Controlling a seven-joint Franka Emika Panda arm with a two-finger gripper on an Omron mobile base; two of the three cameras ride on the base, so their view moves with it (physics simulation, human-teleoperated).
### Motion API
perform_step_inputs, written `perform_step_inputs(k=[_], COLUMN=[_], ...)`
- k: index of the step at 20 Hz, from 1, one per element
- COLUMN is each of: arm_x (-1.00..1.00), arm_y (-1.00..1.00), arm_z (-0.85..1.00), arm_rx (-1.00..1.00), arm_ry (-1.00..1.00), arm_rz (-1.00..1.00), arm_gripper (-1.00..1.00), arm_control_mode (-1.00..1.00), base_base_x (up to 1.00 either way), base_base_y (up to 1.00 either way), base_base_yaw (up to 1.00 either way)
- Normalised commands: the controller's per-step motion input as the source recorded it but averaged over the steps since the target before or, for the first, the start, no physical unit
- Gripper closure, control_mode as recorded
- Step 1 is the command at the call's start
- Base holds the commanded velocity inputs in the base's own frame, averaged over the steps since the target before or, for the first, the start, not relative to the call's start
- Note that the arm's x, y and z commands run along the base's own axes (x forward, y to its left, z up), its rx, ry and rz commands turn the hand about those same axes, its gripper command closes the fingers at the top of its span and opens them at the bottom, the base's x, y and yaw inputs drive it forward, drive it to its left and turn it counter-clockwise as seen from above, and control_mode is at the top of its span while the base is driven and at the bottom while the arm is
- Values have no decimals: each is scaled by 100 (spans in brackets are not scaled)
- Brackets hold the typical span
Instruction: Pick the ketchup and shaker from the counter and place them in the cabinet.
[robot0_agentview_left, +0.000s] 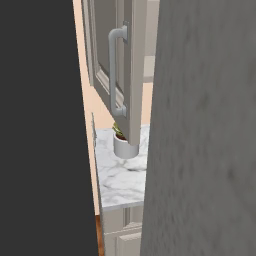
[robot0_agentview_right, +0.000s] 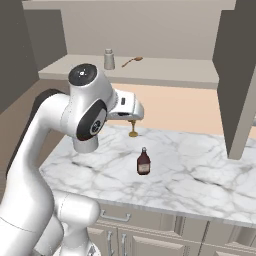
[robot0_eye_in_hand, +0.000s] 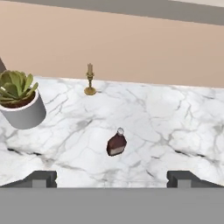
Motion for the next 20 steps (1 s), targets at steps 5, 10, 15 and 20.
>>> perform_step_inputs(k=[5,10,15,20], arm_x=[-6,-3,0,0], arm_y=[-3,0,-1,-3], arm_z=[-43,-27,-26,-23], arm_rx=[0,0,0,0], arm_ry=[13,10,8,1], arm_rz=[0,0,0,0], arm_gripper=[-100,-100,-100,-100], arm_control_mode=[-100,-100,-100,-100], base_base_x=[0,0,0,0], base_base_y=[0,0,0,0], base_base_yaw=[0,0,0,0])
